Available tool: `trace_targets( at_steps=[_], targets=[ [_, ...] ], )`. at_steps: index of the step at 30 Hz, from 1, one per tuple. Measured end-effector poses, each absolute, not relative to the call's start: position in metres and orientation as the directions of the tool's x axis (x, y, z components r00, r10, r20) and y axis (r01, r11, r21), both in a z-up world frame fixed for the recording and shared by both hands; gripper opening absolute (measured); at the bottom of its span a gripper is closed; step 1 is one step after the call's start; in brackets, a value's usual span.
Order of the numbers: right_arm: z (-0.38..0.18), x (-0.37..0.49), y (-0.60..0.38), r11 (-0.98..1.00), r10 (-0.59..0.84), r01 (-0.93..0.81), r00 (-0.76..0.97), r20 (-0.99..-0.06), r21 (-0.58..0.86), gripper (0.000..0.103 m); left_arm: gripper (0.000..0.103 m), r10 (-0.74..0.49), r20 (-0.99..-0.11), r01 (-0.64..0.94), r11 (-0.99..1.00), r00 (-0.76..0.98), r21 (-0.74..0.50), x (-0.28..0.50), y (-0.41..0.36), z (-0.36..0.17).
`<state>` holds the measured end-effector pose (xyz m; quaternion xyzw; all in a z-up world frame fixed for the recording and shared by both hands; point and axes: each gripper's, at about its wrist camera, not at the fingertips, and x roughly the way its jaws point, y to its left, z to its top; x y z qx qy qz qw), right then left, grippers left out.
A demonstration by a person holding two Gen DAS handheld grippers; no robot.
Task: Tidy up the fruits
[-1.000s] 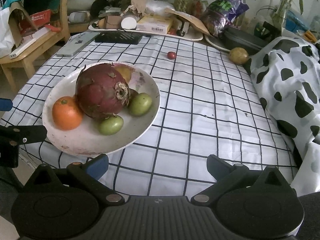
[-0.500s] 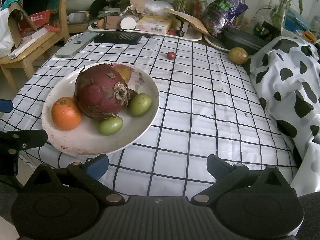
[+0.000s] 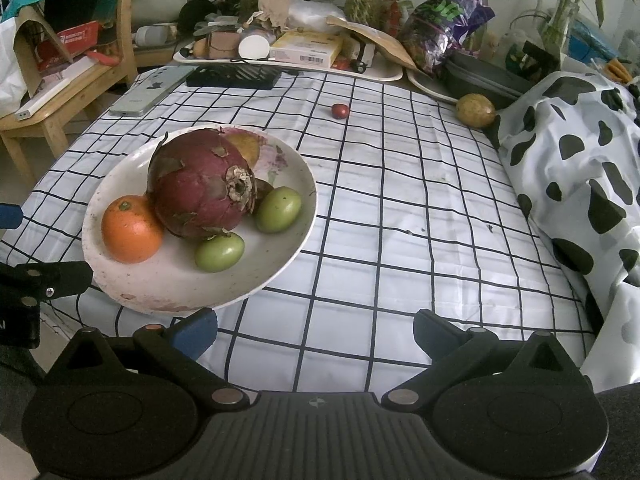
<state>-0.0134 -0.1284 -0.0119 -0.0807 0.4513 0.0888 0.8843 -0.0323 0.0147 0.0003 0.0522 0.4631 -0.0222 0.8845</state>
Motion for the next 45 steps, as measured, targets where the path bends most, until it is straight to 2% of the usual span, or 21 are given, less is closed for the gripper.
trace_targets(
  at_steps=[45],
  targets=[
    [-0.0124,-0.0124,-0.1292,0.972,0.082,-0.226,0.575,-0.814,-0.062,0.103,0.103,0.030,-0.833,0.087,0.992,0.552,0.094,-0.0319,0.0168,-0.0037]
  ],
)
